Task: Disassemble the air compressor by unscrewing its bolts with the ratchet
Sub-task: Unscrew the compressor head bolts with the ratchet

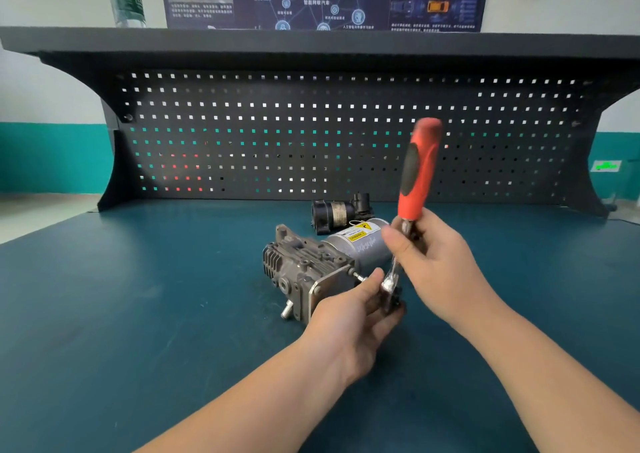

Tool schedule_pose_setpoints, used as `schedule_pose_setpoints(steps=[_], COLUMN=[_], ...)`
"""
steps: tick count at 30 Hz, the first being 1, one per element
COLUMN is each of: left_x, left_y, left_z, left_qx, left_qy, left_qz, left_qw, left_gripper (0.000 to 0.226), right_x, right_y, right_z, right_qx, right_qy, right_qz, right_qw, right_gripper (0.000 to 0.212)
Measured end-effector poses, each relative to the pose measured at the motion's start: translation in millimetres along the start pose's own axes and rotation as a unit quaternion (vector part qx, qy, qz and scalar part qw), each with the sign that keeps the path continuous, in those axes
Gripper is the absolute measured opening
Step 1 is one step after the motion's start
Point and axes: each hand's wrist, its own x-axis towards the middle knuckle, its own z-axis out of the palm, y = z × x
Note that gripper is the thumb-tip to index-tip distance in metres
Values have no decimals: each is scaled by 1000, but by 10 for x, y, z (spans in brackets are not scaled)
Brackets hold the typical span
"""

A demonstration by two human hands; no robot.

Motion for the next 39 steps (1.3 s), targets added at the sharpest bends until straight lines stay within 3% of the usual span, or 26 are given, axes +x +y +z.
schedule_pose_setpoints(steps=[2, 5, 7, 10, 12, 15, 16, 18, 21, 25, 30, 33, 36, 39], left_x=[13, 12, 15, 11, 4, 7, 12, 18, 17, 0, 0, 10, -10, -33], left_y=[0, 10, 22, 40, 50, 44, 37, 29, 33, 68, 137, 121, 105, 130], left_z=[-4, 3, 6, 15, 21, 15, 8, 0, 16, 43, 148, 163, 108, 76], left_qx=[10, 14, 15, 14, 16, 23, 26, 27, 28, 62, 89, 85, 81, 72], left_qy=[-4, -11, -6, -2, 0, 6, 9, 10, 12, 18, 22, 10, -15, -21], left_qz=[2, -3, -10, -23, -28, -31, -32, -33, -30, -31, -43, -47, -38, -44], left_qw=[1000, 1000, 1000, 1000, 999, 999, 999, 999, 999, 997, 995, 995, 996, 996], left_gripper=[22, 16, 17, 11, 10, 8, 7, 8, 8, 7, 11, 11, 19, 21], right_x=[-25, -24, -13, 51, 91, 60, 40, 30, 58, 79, 33, -35, -84, -67], right_y=[-59, -69, -29, 63, 160, 281, 306, 338, 316, 227, 119, 55, 32, 22], right_z=[2, 27, 34, 16, 16, 52, 67, 91, 97, 94, 119, 116, 114, 131], right_qx=[-62, -87, -41, 23, 120, 291, 327, 351, 329, 277, 83, 35, -61, -95], right_qy=[-39, -31, 18, 91, 133, 152, 145, 132, 141, 140, 127, 79, 1, -11], right_qz=[-69, -79, -27, 118, 253, 434, 464, 479, 441, 333, 134, -11, -137, -179], right_qw=[995, 993, 999, 988, 951, 839, 811, 794, 823, 890, 979, 996, 989, 979], right_gripper=[19, 15, 18, 22, 25, 20, 19, 18, 17, 19, 18, 18, 16, 13])
